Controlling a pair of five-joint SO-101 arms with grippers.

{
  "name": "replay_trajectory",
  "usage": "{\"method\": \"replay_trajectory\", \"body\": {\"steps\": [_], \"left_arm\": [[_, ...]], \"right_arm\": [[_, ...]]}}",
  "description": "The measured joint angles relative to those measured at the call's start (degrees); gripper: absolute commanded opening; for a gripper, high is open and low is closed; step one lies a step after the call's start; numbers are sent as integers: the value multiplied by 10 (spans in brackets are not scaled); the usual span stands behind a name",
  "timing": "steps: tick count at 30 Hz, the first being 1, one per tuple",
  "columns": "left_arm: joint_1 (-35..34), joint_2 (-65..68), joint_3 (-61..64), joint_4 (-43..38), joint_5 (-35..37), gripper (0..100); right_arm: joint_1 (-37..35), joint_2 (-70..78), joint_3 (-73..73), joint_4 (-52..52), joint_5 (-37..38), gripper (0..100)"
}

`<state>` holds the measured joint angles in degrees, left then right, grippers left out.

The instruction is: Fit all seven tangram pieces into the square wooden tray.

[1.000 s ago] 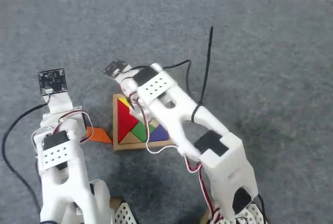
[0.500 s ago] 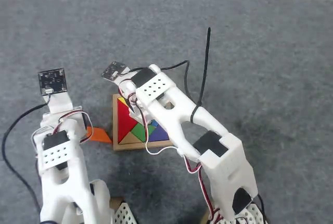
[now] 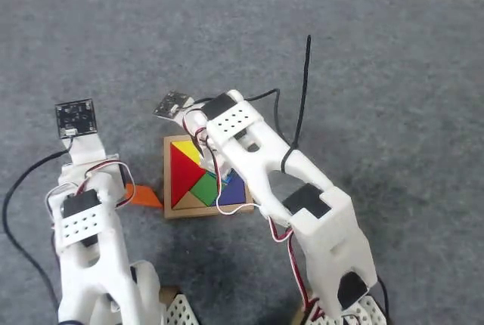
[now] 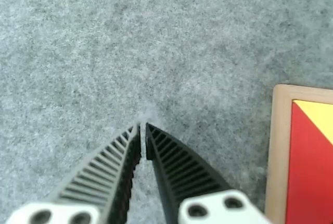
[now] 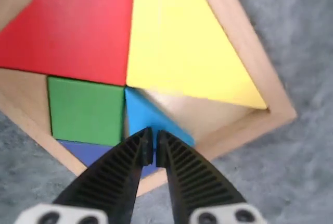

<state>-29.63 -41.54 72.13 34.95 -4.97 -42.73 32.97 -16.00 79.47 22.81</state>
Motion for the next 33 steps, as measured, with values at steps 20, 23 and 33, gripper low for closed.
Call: {"method": "replay_trajectory", "body": {"steps": [20,23,33], "left_arm": [[0,0,0,0,0,16],[0,0,0,0,0,16],[0,0,0,0,0,16]], "right_arm": [[-4,11,-8,13,103,190],[-2,22,-18,13,125,191],[-2,42,-32,9,197,191]]}}
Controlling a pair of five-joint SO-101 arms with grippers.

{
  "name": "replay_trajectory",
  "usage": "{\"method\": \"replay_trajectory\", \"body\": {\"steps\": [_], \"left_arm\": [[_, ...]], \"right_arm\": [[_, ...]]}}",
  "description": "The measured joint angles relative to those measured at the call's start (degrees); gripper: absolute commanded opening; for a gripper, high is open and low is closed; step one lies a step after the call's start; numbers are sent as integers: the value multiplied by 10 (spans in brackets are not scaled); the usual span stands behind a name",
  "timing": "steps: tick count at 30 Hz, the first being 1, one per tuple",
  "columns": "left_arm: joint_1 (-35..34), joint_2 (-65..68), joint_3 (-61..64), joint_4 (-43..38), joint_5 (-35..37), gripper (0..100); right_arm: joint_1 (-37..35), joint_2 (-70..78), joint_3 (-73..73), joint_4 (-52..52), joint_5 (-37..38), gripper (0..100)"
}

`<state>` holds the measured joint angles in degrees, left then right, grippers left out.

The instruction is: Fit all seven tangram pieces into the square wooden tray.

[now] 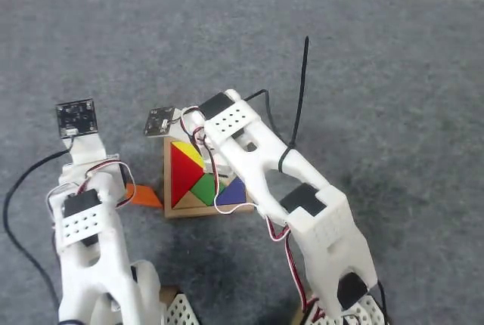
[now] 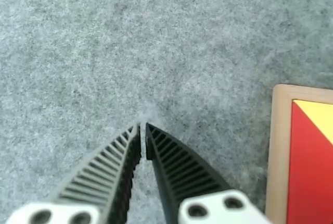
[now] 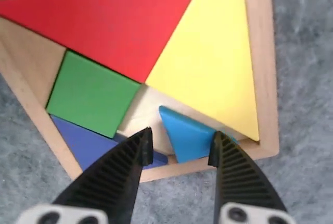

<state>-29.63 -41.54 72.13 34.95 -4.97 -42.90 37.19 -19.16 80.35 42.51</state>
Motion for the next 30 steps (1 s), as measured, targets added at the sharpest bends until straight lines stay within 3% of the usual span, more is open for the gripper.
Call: {"method": "replay_trajectory", "body": {"steps": [6,11,21,28,30], "left_arm": [[0,0,0,0,0,16],[0,0,0,0,0,16],[0,0,0,0,0,16],[0,0,0,0,0,16],[0,0,0,0,0,16]], "right_arm": [[1,1,0,-2,36,194],[4,6,0,13,69,276],[22,23,0,22,120,241],[32,23,-3,21,132,6],[35,24,-4,21,133,17]]}}
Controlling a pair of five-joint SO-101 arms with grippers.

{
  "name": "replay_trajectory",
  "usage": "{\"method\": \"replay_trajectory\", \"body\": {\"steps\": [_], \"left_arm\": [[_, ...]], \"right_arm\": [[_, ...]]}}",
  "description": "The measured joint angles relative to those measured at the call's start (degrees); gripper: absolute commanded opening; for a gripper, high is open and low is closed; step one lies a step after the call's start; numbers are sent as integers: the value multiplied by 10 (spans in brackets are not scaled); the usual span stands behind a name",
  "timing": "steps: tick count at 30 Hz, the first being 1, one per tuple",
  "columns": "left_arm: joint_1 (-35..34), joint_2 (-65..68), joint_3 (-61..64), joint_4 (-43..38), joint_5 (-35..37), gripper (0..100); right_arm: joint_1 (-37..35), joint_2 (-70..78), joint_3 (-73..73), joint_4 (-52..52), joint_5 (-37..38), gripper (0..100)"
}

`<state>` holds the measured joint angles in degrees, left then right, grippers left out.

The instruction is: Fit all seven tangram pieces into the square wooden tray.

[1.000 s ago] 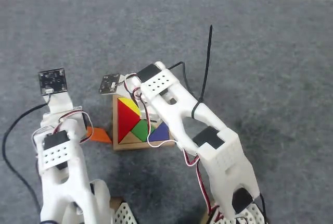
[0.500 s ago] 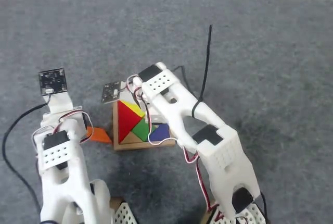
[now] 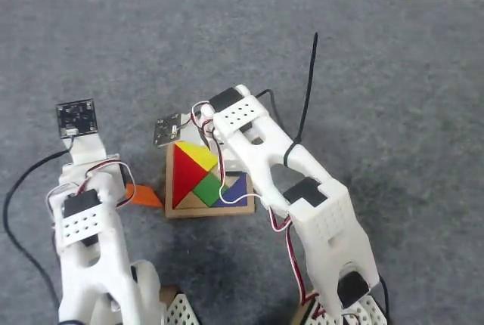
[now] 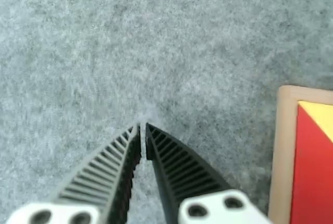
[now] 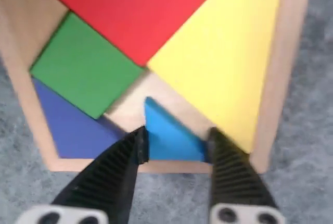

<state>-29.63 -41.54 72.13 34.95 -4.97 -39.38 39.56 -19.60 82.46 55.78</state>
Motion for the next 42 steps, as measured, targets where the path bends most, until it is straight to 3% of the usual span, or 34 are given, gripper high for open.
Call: {"method": "replay_trajectory", "body": {"steps": [10,25,42], "left_arm": [[0,0,0,0,0,16],[0,0,0,0,0,16],[0,0,0,0,0,16]], "right_arm": [[0,0,0,-4,-1,6],[2,18,-62,50,-101,6],[84,-125,-62,139,-139,7]]}}
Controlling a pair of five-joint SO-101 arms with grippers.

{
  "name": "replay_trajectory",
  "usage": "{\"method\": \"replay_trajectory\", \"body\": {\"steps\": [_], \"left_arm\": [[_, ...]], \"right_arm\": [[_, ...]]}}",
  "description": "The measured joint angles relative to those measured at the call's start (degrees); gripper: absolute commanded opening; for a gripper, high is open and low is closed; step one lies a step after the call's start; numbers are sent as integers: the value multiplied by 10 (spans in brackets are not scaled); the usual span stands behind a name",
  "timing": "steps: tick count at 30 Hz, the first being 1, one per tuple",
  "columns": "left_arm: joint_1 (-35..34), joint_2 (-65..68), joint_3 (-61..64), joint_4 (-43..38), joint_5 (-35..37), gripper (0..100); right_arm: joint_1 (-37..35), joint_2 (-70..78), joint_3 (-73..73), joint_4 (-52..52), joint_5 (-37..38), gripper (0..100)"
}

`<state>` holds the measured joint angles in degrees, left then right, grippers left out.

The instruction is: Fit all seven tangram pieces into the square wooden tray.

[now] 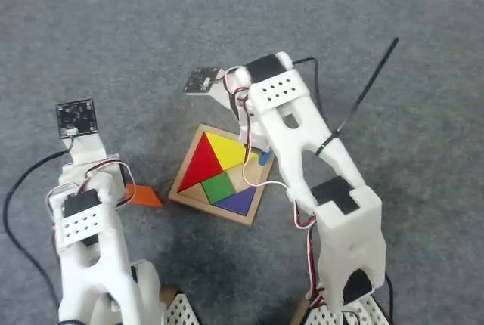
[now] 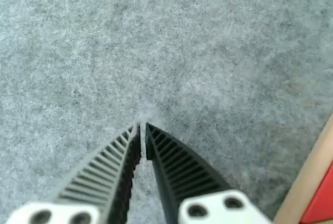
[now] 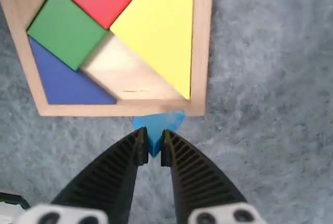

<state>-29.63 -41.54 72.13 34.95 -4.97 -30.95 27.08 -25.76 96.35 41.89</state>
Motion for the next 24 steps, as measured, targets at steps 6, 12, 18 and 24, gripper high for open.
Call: {"method": "replay_trajectory", "body": {"steps": [6,12,18,24], "left_arm": [[0,0,0,0,0,16],[0,0,0,0,0,16],[0,0,0,0,0,16],[0,0,0,0,0,16]], "right_arm": [[-6,-2,0,-4,-70,7],[-16,-2,0,-11,-126,7],[-16,-2,0,10,-102,20],[-16,-16,3,40,-20,199]]}}
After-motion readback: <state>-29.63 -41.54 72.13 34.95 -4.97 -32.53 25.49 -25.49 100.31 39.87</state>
